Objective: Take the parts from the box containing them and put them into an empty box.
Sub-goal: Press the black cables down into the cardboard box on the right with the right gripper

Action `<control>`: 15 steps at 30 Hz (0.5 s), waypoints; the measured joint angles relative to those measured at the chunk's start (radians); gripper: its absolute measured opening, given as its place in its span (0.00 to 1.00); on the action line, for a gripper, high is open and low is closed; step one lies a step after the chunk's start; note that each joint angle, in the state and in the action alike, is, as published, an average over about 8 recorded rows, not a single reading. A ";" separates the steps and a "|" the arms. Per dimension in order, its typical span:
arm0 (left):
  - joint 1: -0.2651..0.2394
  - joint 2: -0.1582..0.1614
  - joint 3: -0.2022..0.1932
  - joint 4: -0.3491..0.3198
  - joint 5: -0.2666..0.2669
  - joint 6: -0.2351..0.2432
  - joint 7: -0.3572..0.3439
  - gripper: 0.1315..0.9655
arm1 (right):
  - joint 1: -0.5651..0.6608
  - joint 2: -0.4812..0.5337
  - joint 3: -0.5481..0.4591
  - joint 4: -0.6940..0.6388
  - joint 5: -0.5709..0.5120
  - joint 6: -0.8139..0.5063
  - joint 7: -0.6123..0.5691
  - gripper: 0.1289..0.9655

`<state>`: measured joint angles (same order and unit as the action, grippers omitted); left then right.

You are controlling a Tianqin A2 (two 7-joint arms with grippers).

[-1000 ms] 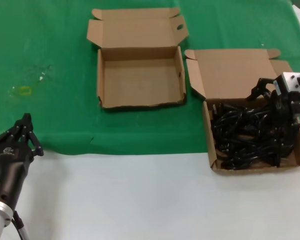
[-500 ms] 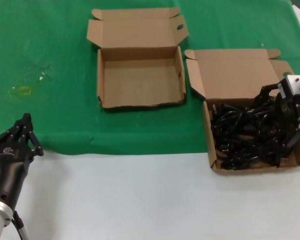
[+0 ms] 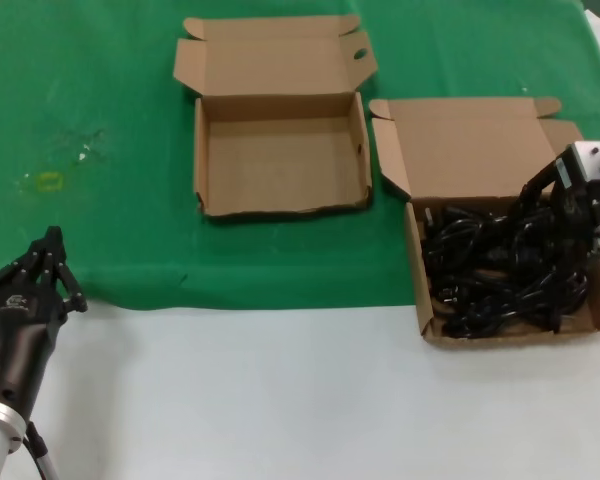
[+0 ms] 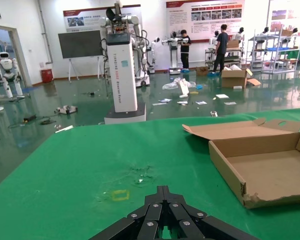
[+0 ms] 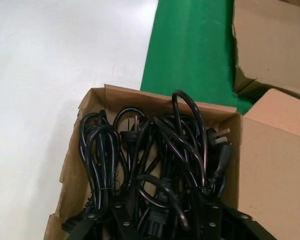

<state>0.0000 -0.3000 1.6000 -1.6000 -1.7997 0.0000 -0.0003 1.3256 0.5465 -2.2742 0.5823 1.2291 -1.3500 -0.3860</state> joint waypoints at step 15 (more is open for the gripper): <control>0.000 0.000 0.000 0.000 0.000 0.000 0.000 0.01 | 0.003 0.024 0.017 0.077 -0.013 -0.029 0.054 0.21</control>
<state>0.0000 -0.3000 1.6000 -1.6000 -1.7997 0.0000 -0.0003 1.3290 0.5701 -2.2576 0.6595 1.2160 -1.3792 -0.3321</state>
